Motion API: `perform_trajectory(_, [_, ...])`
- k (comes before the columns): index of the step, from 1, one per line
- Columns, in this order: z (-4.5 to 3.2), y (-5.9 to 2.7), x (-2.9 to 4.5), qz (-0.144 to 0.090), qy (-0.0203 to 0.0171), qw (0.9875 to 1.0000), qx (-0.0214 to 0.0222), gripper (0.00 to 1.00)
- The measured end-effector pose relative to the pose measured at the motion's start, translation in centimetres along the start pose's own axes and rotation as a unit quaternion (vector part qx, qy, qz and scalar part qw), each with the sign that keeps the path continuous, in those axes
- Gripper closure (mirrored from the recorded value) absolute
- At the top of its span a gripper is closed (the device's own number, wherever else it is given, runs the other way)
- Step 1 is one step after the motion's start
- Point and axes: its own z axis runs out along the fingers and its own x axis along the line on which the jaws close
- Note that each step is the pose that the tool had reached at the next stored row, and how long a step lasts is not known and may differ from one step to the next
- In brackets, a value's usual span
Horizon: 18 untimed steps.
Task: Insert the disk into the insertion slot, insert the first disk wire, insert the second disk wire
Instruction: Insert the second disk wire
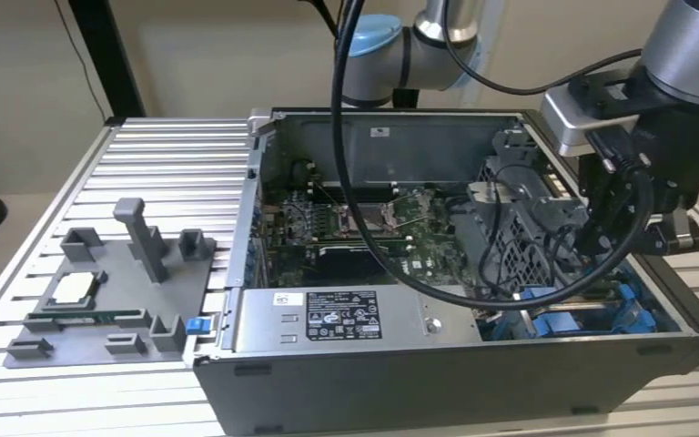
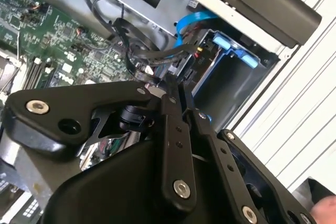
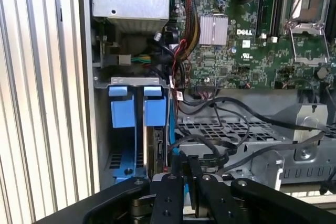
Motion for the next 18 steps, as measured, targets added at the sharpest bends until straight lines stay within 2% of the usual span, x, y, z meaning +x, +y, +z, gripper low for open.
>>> perform_trajectory(1, [0.02,0.00,0.00,0.000,0.0003,1.0000,0.0012,1.00])
perform_trajectory(11, [0.20,0.03,0.02,0.000,0.0007,1.0000,0.0022,1.00])
perform_trajectory(15, [0.41,0.07,0.05,-0.001,0.0006,1.0000,0.0046,1.00])
perform_trajectory(18, [0.64,0.11,0.09,-0.001,0.0005,1.0000,0.0081,1.00])
